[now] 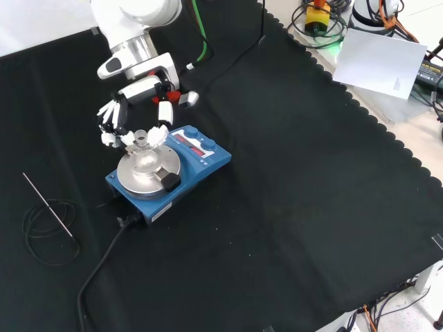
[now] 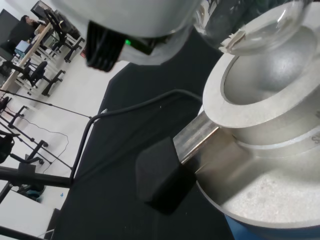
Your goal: Place the round-bottom flask on the heater.
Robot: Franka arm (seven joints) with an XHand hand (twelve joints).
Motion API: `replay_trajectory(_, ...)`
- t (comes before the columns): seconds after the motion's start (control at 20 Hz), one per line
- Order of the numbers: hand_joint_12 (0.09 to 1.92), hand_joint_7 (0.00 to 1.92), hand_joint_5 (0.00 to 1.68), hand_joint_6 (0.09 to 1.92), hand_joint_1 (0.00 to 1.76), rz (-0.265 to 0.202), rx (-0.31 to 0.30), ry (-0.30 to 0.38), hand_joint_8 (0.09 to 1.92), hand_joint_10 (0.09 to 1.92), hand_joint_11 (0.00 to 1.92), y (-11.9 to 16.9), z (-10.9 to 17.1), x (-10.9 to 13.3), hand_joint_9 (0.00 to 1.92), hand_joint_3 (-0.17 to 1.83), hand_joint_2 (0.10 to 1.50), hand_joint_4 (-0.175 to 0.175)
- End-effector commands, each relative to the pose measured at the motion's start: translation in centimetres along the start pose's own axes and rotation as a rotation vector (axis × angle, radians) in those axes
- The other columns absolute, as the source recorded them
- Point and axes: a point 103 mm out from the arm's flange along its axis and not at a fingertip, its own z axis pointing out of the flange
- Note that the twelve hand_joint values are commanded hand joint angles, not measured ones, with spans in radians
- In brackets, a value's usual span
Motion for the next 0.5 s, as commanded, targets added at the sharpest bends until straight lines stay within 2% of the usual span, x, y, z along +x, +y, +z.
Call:
replay_trajectory(0.05, 1.31, 0.59, 1.18, 0.95, 1.12, -0.004, 0.026, -0.005, 0.54, 0.52, 0.24, 0.76, 1.26, -0.17, 0.74, 0.90, 0.57, 0.153)
replay_trajectory(0.5, 1.31, 0.59, 1.19, 0.95, 1.12, 0.014, 0.028, -0.001, 0.54, 0.52, 0.24, 1.38, 1.57, -1.01, 0.74, 0.90, 0.57, 0.158)
